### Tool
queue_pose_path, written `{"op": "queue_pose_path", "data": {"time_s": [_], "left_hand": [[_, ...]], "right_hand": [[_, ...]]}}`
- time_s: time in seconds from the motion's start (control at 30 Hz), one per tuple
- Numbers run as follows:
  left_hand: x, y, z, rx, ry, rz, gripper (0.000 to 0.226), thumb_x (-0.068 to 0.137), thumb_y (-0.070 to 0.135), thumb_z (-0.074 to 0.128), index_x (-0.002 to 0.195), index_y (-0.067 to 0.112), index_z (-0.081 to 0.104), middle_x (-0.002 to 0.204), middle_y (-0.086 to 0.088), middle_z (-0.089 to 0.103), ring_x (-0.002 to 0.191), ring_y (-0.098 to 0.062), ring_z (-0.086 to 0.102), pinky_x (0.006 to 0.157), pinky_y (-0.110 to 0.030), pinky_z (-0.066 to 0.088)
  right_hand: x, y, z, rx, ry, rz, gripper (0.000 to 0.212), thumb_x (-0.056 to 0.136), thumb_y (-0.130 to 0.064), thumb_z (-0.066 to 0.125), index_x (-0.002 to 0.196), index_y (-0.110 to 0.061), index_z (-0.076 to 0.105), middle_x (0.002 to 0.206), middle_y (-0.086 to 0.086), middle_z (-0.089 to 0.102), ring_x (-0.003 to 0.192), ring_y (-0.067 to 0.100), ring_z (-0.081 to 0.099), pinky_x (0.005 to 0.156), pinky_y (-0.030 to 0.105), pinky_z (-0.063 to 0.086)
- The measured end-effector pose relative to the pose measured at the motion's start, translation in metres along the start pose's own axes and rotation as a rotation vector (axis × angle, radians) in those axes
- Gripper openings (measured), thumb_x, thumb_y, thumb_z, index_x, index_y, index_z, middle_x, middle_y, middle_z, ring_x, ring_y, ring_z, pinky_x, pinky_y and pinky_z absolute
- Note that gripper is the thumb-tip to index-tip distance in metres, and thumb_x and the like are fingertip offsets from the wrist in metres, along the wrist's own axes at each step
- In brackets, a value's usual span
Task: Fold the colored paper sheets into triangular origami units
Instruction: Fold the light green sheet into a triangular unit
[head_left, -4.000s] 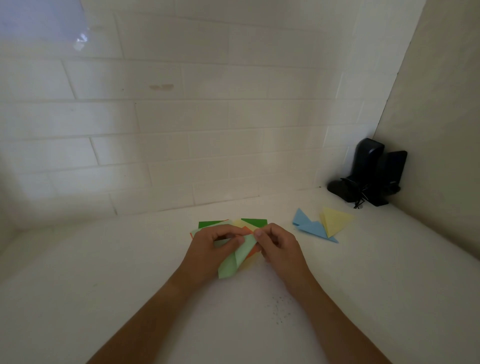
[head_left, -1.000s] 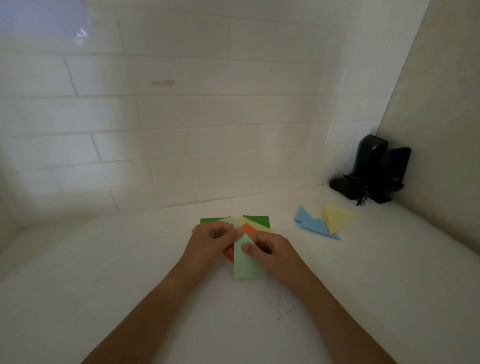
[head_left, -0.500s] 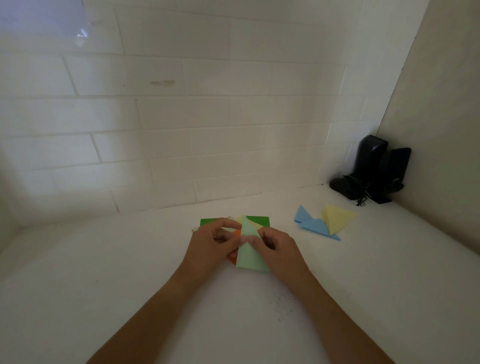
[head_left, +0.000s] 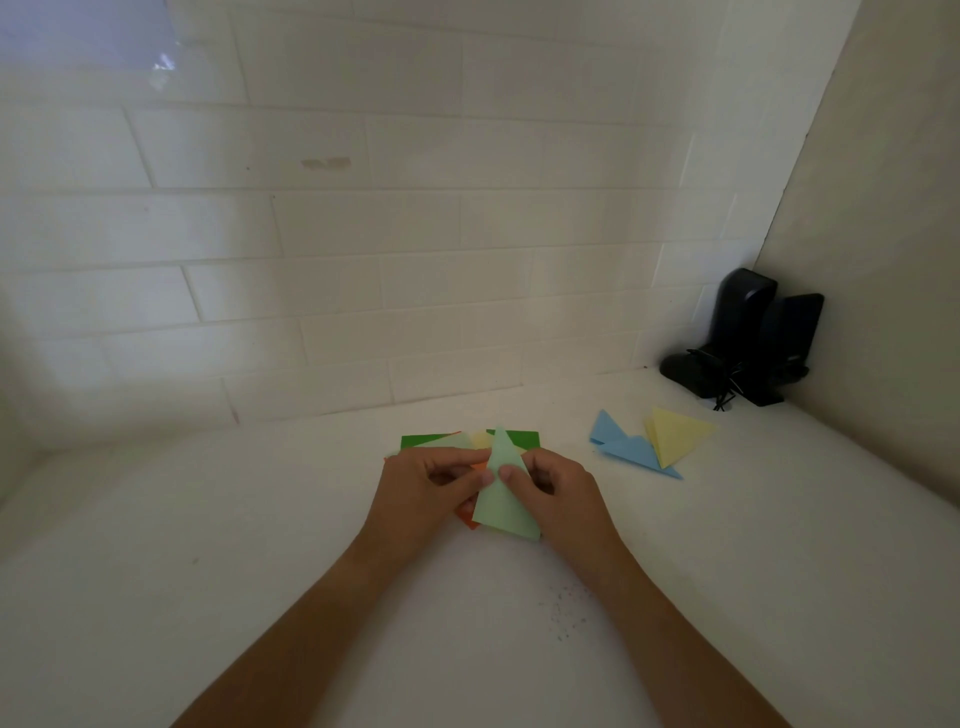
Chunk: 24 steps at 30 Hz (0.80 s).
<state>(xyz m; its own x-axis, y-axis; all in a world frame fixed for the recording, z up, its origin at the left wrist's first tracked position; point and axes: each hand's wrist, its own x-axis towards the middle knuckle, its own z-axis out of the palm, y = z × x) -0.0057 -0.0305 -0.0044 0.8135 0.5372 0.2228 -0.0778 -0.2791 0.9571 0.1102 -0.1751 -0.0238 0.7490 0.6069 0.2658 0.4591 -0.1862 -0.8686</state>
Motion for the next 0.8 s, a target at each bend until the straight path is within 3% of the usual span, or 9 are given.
{"op": "queue_pose_path", "data": {"time_s": [0.13,0.37,0.57,0.7,0.8], "left_hand": [[0.0010,-0.0009,-0.0001,-0.024,-0.011,-0.003,0.022,0.088,0.005,0.078,0.108,0.013,0.080,0.077,-0.005,0.079,0.062,-0.020,0.076,0.066,-0.027,0.062],[0.0066,-0.0073,-0.0054,-0.064,0.026,0.007,0.024,0.088,0.011,0.080,0.111,0.017,0.080,0.084,-0.007,0.080,0.080,-0.027,0.078,0.083,-0.036,0.063],[0.0081,-0.0083,-0.0052,-0.058,0.023,0.008,0.020,0.088,0.008,0.079,0.106,0.016,0.078,0.077,-0.009,0.078,0.072,-0.020,0.075,0.076,-0.032,0.061],[0.0091,-0.0097,-0.0054,-0.069,0.011,-0.009,0.018,0.089,0.007,0.079,0.105,0.015,0.077,0.078,-0.011,0.078,0.071,-0.022,0.075,0.077,-0.037,0.062],[0.0074,-0.0072,-0.0042,-0.097,-0.025,-0.064,0.012,0.090,0.005,0.077,0.100,0.011,0.078,0.079,-0.010,0.078,0.067,-0.021,0.073,0.072,-0.034,0.061]], "right_hand": [[0.0004,0.0007,0.0004,-0.007,0.000,-0.001,0.027,0.098,-0.034,0.067,0.083,-0.012,0.068,0.075,0.005,0.067,0.060,0.002,0.051,0.054,0.017,0.037],[-0.0008,-0.0032,0.0009,0.040,-0.041,0.031,0.030,0.099,-0.034,0.066,0.081,-0.010,0.067,0.064,-0.010,0.058,0.055,0.000,0.048,0.053,0.016,0.035],[-0.0017,-0.0032,0.0003,0.062,-0.024,0.040,0.032,0.099,-0.035,0.067,0.075,-0.013,0.062,0.060,-0.014,0.055,0.055,0.000,0.046,0.053,0.017,0.035],[0.0002,-0.0016,-0.0003,0.110,0.002,0.064,0.027,0.098,-0.036,0.067,0.082,-0.015,0.068,0.070,-0.007,0.064,0.065,0.006,0.054,0.061,0.029,0.043],[0.0001,-0.0013,-0.0009,0.088,-0.012,0.068,0.025,0.098,-0.033,0.068,0.079,-0.017,0.066,0.067,-0.011,0.061,0.062,0.003,0.051,0.060,0.023,0.038]]}}
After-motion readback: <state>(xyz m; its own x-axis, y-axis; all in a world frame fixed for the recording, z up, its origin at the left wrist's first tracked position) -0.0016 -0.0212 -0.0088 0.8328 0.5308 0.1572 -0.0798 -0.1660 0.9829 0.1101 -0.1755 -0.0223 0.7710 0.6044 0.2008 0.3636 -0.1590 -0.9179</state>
